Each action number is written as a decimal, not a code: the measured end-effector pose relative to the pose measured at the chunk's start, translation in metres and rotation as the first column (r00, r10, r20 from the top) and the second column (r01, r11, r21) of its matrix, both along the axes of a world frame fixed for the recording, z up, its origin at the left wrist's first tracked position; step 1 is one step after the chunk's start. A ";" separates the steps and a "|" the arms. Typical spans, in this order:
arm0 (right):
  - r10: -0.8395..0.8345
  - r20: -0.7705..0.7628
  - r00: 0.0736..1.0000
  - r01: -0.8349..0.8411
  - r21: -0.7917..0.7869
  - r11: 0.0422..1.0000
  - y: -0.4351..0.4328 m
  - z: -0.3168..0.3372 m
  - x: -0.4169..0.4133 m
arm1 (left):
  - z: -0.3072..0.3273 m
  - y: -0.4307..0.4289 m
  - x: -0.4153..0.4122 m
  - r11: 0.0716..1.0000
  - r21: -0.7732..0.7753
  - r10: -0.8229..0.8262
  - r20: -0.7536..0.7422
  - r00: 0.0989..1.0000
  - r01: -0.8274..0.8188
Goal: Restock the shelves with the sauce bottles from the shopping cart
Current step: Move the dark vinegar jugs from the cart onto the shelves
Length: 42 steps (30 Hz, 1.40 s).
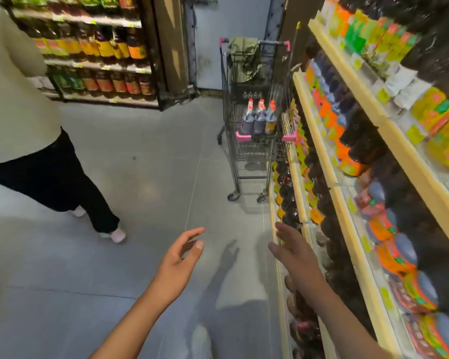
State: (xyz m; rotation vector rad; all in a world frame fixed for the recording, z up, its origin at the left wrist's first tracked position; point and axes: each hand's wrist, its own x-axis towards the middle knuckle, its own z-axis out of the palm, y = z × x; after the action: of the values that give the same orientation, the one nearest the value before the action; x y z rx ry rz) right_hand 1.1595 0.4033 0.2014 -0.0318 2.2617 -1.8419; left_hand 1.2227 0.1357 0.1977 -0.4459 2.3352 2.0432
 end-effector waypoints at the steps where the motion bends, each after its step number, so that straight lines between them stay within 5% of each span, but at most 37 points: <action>1: -0.019 -0.002 1.000 0.019 0.003 1.000 -0.004 0.002 -0.019 | 0.000 -0.006 -0.021 1.000 -0.004 -0.022 0.001 1.000 0.022; 13: -0.154 0.049 0.987 0.158 -0.082 0.984 -0.013 -0.009 -0.254 | -0.003 -0.023 -0.291 0.994 0.003 -0.106 0.020 0.994 0.106; 31: -0.116 0.101 0.988 0.126 -0.101 0.987 -0.032 -0.024 -0.642 | -0.027 -0.027 -0.661 0.997 0.052 -0.069 0.115 0.991 0.064; 42: -0.156 0.263 0.952 0.173 -0.042 0.984 -0.083 -0.068 -0.838 | -0.067 -0.061 -0.887 0.970 0.021 -0.241 0.179 0.954 0.241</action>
State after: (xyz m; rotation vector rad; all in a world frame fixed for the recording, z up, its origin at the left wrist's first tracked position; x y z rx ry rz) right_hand 0.3216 0.3199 0.1335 0.3767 2.0779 -1.8731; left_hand 0.3353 0.0752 0.1310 -0.3119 2.1656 1.8111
